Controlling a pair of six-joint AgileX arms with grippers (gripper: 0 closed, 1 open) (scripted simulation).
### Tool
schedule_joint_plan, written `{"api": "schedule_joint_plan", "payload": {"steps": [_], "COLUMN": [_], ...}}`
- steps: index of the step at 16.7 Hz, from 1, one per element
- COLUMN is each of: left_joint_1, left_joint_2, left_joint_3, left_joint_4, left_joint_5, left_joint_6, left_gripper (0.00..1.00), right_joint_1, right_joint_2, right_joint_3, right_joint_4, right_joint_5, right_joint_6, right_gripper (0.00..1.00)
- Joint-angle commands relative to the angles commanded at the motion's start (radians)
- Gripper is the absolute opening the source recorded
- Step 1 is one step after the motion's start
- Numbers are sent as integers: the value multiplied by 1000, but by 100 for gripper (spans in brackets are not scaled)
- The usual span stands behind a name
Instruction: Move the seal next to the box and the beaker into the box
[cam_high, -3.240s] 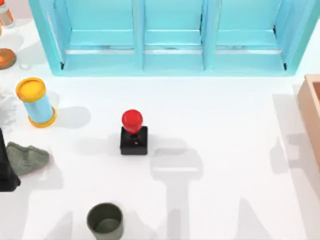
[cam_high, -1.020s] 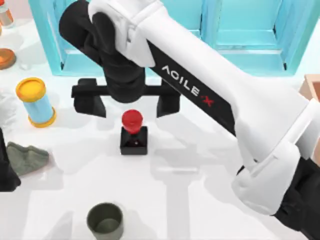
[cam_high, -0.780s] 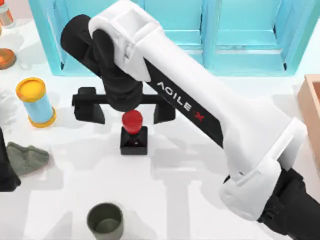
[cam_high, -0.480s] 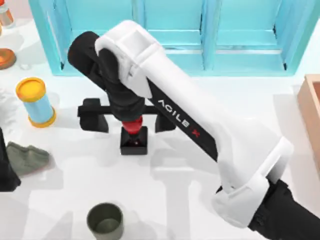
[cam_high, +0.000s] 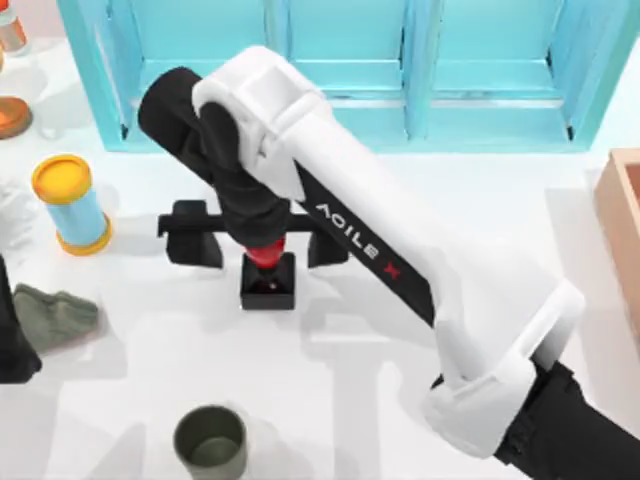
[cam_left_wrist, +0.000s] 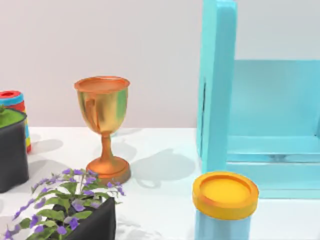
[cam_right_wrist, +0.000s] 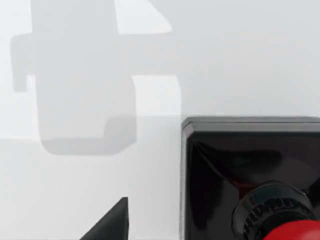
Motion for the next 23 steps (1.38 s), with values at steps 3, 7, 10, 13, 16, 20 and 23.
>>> {"api": "schedule_joint_plan", "payload": {"steps": [3, 7, 10, 13, 16, 20, 23], "left_joint_1": [0, 0, 0, 0, 0, 0, 0], "left_joint_2": [0, 0, 0, 0, 0, 0, 0], "left_joint_3": [0, 0, 0, 0, 0, 0, 0], "left_joint_4": [0, 0, 0, 0, 0, 0, 0], "left_joint_5": [0, 0, 0, 0, 0, 0, 0], "left_joint_6": [0, 0, 0, 0, 0, 0, 0], "left_gripper": [100, 100, 100, 100, 100, 100, 100], "right_joint_1": [0, 0, 0, 0, 0, 3, -5], "right_joint_2": [0, 0, 0, 0, 0, -2, -58], "right_joint_3": [0, 0, 0, 0, 0, -2, -66], "right_joint_4": [0, 0, 0, 0, 0, 1, 30], "right_joint_5": [0, 0, 0, 0, 0, 0, -1], "right_joint_6": [0, 0, 0, 0, 0, 1, -10], "right_gripper": [55, 25, 2, 0, 0, 0, 0]}}
